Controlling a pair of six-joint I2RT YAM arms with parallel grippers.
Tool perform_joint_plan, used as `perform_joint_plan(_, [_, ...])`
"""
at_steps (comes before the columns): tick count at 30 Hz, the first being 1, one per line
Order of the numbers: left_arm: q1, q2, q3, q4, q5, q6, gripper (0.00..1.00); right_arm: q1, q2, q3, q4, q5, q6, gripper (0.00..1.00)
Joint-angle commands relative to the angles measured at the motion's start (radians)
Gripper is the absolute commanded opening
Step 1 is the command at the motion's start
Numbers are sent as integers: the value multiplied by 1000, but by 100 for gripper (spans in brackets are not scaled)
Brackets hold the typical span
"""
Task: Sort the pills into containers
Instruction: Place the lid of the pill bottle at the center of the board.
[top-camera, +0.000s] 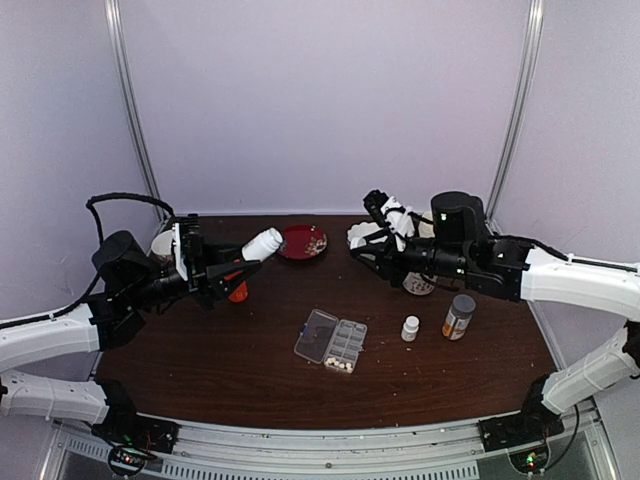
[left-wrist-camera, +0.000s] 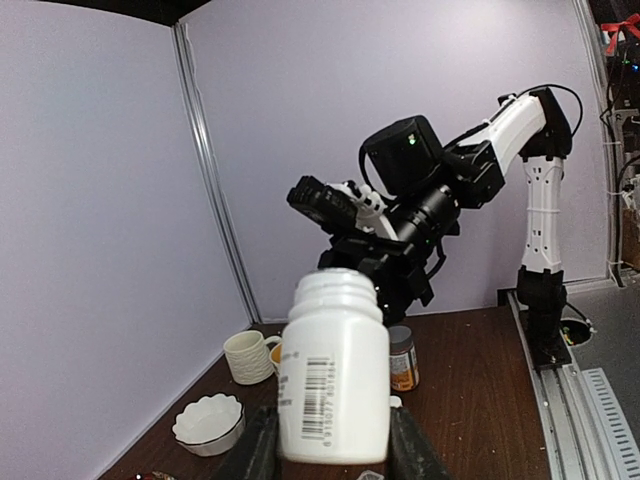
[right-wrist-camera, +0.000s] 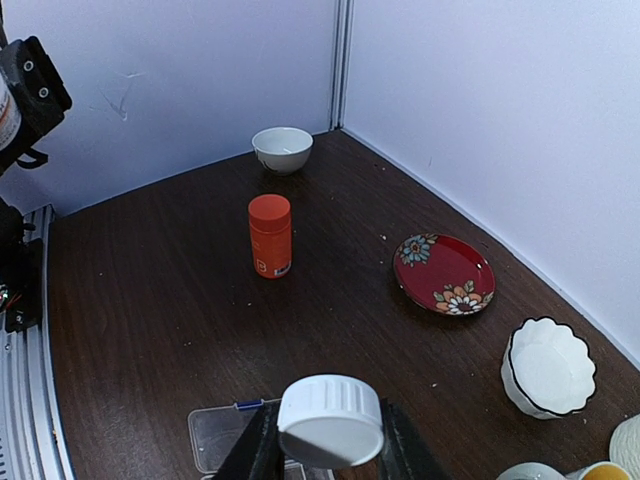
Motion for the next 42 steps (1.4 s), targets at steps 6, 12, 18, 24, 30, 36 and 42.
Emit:
perform_joint_plan(6, [5, -12, -2, 48, -7, 1, 1, -19, 42, 92, -119, 57, 83, 2])
perform_joint_plan(12, [4, -14, -5, 47, -1, 1, 1, -25, 30, 71, -117, 101, 130, 1])
perform_joint_plan(18, [5, -4, -6, 49, 10, 1, 1, -32, 52, 83, -154, 119, 130, 0])
perform_joint_plan(24, [5, 15, -5, 53, 20, 3, 1, -65, 115, 137, -216, 123, 192, 0])
perform_joint_plan(30, [4, 28, -5, 53, 34, 8, 1, -114, 225, 232, -344, 62, 231, 0])
perform_joint_plan(36, [4, 34, -8, 54, 42, 11, 1, -118, 337, 328, -466, 65, 254, 0])
perform_joint_plan(42, [5, 40, -21, 60, 40, 13, 1, -119, 431, 414, -562, 75, 265, 2])
